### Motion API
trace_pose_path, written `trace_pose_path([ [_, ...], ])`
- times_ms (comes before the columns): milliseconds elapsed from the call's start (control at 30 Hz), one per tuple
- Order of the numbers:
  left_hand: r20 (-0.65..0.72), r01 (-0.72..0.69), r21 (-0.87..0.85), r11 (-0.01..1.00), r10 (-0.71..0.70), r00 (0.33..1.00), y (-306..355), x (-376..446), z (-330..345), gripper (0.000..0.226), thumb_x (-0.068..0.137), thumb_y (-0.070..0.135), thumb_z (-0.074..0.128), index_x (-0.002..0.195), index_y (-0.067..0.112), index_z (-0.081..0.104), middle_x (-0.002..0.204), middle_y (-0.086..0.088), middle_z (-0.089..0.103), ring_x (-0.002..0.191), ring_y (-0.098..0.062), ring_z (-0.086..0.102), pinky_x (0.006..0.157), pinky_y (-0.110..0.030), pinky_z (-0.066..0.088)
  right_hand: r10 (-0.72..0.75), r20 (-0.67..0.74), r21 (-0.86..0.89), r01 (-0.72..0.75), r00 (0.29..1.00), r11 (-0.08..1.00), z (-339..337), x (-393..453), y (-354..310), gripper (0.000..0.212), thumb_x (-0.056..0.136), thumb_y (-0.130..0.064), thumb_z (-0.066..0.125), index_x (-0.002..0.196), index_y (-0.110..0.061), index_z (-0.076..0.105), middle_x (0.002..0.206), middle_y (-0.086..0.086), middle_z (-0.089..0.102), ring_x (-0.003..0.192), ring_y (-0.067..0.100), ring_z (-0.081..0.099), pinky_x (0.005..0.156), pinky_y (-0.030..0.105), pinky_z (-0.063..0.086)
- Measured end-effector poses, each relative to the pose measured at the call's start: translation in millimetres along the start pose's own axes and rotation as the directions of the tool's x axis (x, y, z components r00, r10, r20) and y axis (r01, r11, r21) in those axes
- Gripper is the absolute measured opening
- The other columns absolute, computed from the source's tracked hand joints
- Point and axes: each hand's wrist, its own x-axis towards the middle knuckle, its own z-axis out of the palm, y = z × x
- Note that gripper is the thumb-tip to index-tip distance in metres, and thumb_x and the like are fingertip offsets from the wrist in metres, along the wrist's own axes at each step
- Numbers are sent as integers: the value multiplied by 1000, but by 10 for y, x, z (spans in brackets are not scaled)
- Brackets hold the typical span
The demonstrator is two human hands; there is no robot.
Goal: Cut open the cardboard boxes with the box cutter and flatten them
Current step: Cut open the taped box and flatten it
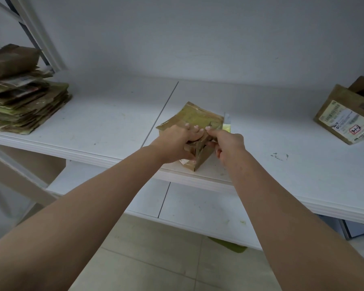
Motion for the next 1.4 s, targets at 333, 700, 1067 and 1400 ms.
trace_pose_path([
  [333,-15,29,-32,999,-30,999,27,-47,14,83,76,27,79,147,24,35,153,0,33,143,-23,25,109,-40,32,-3,57,-217,15,998,976,22,-3,-166,28,81,-21,74,101,-5,62,95,15,70,39,9,39,32,12,27],
  [700,-24,35,-79,996,-37,999,-42,-10,27,85,73,29,80,146,26,36,152,2,35,142,-20,28,109,-41,33,156,141,-8,-157,978,988,-72,76,94,31,67,-34,85,80,-18,61,70,-3,61,45,5,34,33,15,26],
  [1067,55,45,17,999,-46,997,88,10,25,99,67,45,82,149,24,30,156,1,26,146,-21,17,115,-46,22,42,49,1,-42,998,999,-178,-12,74,36,66,-24,87,90,-11,63,77,0,63,38,4,52,35,17,35],
  [1400,-154,214,123,969,-195,969,421,92,264,79,77,67,59,138,21,43,150,-2,37,144,-20,24,112,-54,20,-248,-58,-223,230,967,947,-230,-41,67,32,81,-37,71,66,-16,53,62,-1,55,54,16,50,51,28,37],
])
